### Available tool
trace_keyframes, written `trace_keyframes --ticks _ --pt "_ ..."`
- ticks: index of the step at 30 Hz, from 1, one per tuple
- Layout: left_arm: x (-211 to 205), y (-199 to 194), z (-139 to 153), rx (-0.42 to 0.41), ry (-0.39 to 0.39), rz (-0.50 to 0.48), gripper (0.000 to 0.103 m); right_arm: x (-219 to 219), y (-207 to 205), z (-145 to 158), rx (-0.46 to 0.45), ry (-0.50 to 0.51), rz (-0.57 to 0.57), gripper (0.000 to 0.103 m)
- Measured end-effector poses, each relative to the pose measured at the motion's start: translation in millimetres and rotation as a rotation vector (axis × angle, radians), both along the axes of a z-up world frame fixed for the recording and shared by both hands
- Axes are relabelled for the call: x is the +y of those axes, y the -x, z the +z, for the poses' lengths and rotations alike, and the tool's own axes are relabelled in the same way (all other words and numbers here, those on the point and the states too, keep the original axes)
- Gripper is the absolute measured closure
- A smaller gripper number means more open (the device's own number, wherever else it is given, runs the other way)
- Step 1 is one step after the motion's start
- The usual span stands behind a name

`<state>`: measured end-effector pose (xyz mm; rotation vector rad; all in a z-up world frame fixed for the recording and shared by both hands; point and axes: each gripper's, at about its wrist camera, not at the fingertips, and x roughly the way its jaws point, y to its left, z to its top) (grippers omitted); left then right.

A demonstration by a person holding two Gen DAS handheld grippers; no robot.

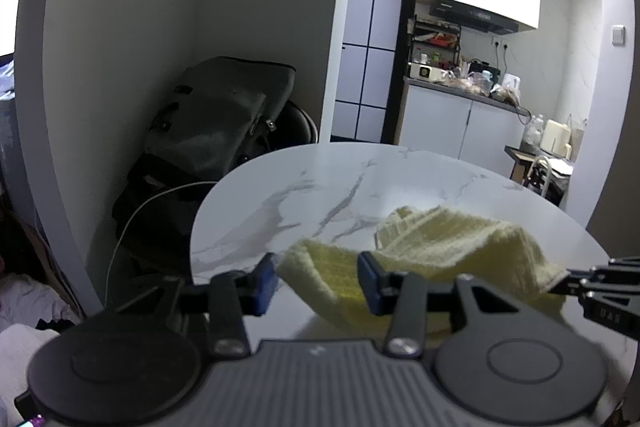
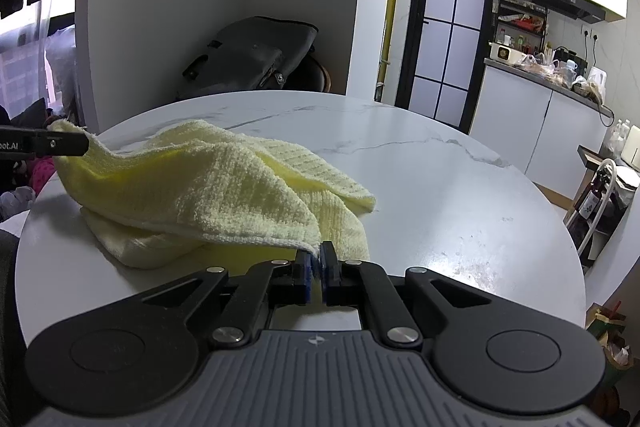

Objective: Fold towel
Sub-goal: 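Close the right gripper on another towel edge while the left gripper holds its edge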

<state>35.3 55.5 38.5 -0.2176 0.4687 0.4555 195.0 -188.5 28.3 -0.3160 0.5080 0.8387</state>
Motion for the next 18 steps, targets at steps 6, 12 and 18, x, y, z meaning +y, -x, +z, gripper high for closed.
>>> trace_keyframes --ticks 6,12,18 --pt "0 -2 -6 0.032 0.002 -0.025 0.088 6 -3 -2 -0.016 0.021 -0.003 0.095" --pt "4 -2 -11 0.055 0.016 -0.036 0.095 14 -4 -7 -0.029 0.057 -0.005 0.095" --pt "7 1 -10 0.045 0.024 -0.035 0.099 10 -5 -7 -0.039 0.037 -0.002 0.097"
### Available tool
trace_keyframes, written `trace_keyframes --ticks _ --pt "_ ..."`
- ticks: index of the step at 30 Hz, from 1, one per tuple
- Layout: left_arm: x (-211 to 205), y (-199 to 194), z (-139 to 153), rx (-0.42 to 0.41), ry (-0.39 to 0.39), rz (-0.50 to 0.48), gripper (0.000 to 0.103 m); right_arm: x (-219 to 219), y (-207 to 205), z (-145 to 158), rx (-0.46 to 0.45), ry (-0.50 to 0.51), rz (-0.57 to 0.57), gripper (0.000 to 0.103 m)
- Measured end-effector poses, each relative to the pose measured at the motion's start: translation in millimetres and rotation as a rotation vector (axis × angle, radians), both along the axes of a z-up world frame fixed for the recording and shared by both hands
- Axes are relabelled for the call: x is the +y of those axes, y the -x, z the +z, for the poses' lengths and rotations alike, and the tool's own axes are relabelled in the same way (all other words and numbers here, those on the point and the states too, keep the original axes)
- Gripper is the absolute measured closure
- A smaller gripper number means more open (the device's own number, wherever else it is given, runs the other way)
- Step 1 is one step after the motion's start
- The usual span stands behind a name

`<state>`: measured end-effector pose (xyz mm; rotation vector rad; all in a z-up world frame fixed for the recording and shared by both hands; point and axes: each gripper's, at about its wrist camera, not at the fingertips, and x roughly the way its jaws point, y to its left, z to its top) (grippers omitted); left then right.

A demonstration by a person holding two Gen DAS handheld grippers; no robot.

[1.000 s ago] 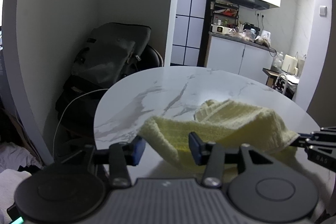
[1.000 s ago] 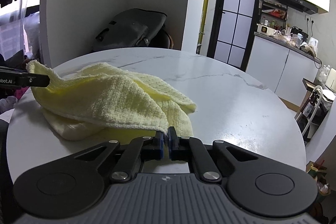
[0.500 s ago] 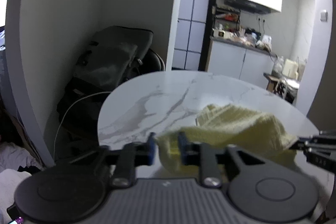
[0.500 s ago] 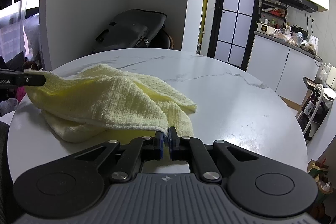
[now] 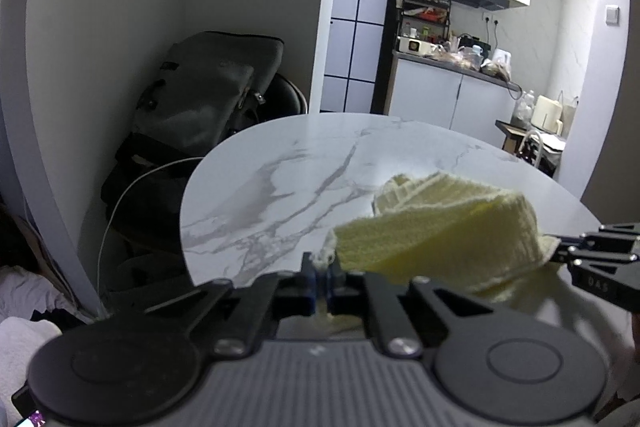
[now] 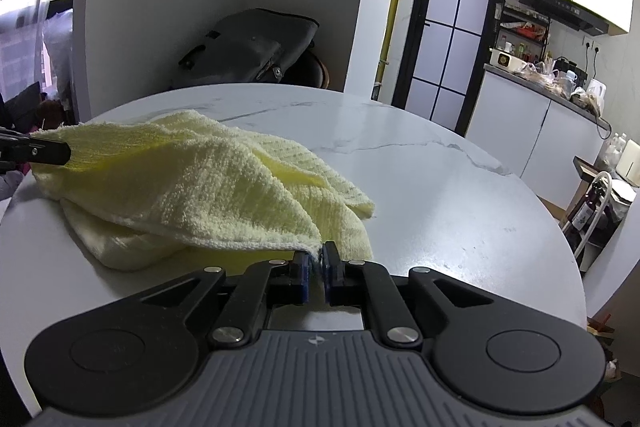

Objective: Fold towel
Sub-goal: 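Close the right gripper on another towel edge while the left gripper holds its edge, then lift the towel with both grippers and shake it open in the air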

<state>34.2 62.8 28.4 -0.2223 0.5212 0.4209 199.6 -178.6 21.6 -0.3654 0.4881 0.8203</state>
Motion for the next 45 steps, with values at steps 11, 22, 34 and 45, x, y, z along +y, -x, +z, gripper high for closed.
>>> trace_keyframes --ticks 11,22,34,45 --pt "3 7 22 -0.072 0.009 -0.004 0.099 -19 5 29 -0.07 -0.067 -0.03 0.1" --pt "-6 -2 66 -0.188 -0.001 -0.029 0.099 -39 4 82 -0.194 -0.13 -0.026 0.1" --pt "-12 -14 111 -0.261 -0.038 -0.075 0.099 -43 0 136 -0.289 -0.14 -0.033 0.1" --pt "-11 -21 166 -0.34 -0.091 -0.154 0.099 -44 -1 194 -0.393 -0.17 -0.047 0.1"
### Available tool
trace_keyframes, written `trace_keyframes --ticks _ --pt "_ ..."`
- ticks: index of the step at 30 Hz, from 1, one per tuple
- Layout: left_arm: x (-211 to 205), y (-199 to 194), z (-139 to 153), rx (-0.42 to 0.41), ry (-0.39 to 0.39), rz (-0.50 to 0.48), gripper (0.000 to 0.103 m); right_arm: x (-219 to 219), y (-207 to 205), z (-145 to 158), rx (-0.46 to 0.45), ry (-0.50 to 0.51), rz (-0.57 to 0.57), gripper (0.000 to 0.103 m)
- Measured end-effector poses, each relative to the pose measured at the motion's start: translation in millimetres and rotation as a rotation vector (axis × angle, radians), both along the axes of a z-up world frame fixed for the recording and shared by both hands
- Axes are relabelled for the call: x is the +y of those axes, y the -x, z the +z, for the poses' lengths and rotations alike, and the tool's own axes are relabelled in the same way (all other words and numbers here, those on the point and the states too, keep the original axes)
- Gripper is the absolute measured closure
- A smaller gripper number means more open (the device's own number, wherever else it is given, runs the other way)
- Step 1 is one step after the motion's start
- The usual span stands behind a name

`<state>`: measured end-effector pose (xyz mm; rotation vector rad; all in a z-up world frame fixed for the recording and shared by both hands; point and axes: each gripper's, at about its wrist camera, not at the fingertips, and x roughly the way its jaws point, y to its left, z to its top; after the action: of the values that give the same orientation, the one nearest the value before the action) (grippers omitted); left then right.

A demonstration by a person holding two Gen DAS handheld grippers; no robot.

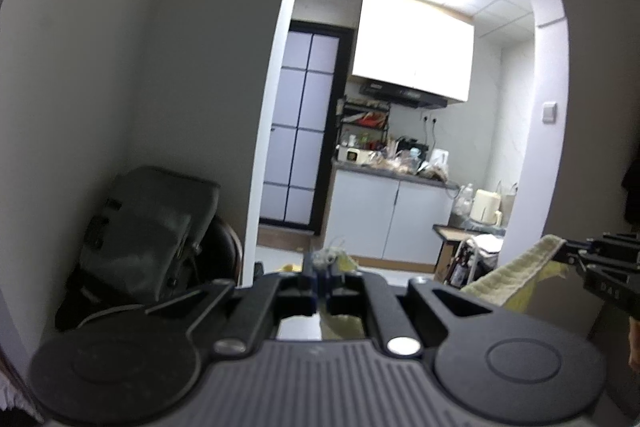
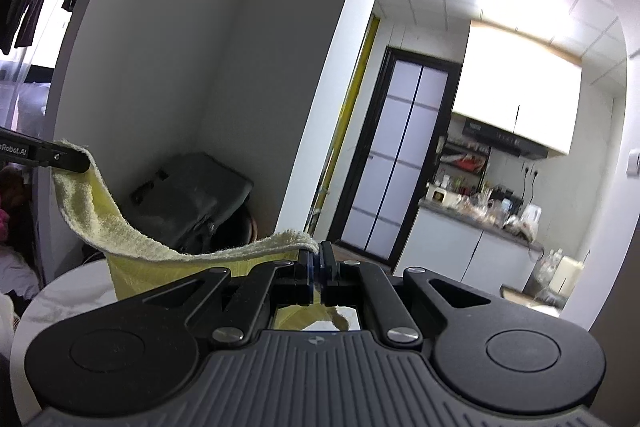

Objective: Fold towel
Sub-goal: 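Lift the towel with both grippers and shake it open in the air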

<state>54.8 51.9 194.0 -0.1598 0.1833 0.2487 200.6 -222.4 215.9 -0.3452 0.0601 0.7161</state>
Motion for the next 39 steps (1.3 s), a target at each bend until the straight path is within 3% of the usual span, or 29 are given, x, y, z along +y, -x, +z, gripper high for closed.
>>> trace_keyframes --ticks 8,19,28,36,39 --pt "-5 -1 36 -0.064 -0.049 -0.011 0.099 1 -1 28 -0.074 -0.017 -0.005 0.1" --pt "-14 -7 55 -0.085 -0.093 -0.023 0.099 4 0 39 -0.109 -0.018 0.003 0.1" --pt "-4 -29 48 -0.053 -0.08 -0.027 0.099 14 -19 31 -0.088 0.005 -0.011 0.1" --pt "12 -77 40 -0.02 -0.083 -0.032 0.099 33 -60 25 -0.054 0.011 -0.008 0.1" --pt "18 -97 36 -0.005 -0.084 -0.028 0.099 42 -75 23 -0.082 0.023 -0.021 0.1"
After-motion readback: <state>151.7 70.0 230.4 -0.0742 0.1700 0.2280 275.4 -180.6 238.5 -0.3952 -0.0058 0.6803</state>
